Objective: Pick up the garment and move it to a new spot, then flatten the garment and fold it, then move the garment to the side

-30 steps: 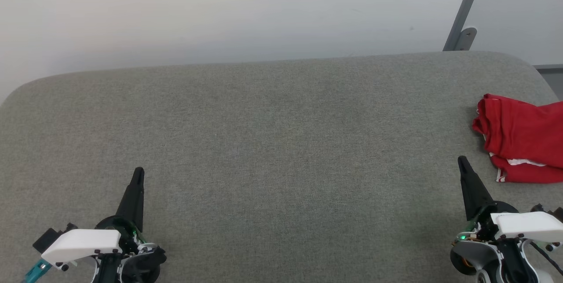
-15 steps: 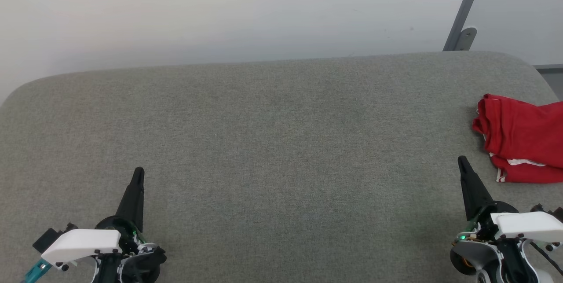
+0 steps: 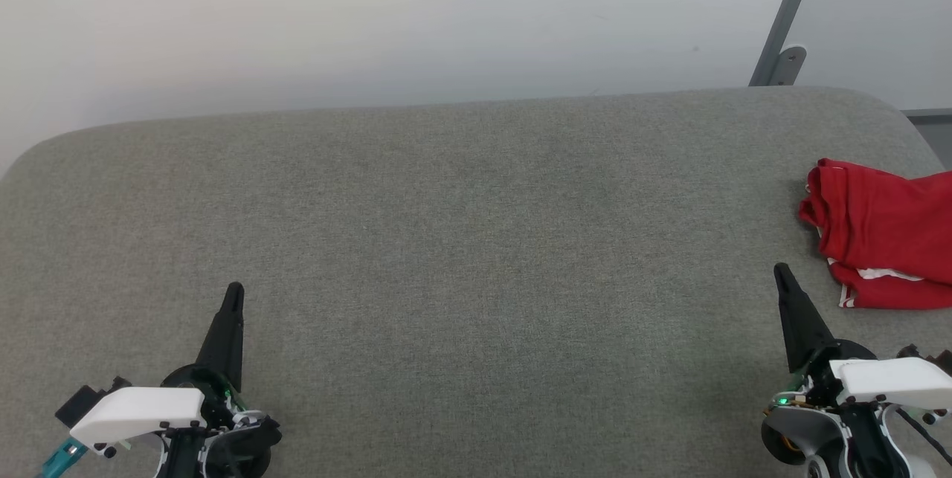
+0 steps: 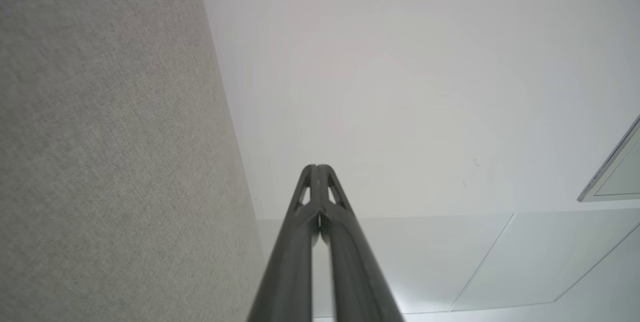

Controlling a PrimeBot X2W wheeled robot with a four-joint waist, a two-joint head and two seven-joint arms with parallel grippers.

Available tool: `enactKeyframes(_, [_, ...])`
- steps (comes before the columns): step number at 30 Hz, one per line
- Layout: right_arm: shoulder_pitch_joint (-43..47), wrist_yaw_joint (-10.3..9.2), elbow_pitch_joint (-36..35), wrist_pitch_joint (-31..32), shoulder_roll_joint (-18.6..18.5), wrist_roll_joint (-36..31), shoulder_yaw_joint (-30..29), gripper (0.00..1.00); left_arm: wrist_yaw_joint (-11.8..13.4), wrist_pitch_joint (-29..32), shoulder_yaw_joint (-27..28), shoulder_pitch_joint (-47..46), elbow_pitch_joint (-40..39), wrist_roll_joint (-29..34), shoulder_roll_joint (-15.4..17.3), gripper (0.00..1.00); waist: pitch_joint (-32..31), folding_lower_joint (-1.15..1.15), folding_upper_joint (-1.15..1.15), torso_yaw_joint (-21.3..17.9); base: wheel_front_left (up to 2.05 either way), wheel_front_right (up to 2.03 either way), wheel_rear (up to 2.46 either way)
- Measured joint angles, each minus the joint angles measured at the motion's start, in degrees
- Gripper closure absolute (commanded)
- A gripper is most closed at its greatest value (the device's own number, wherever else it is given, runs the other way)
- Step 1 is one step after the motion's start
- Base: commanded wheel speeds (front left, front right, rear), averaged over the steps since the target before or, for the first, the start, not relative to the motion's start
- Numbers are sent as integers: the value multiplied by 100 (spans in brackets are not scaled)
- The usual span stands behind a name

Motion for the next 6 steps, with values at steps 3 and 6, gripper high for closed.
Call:
enactKeyframes(3, [0, 0, 0, 0, 0, 0, -1, 100, 0, 0, 0, 0, 0, -1, 0, 100, 0, 0, 0, 0, 0, 0, 0])
enactKeyframes(6, [0, 0, 0, 0, 0, 0, 0, 100, 0, 0, 0, 0, 0, -1, -1, 100, 0, 0, 0, 0, 0, 0, 0])
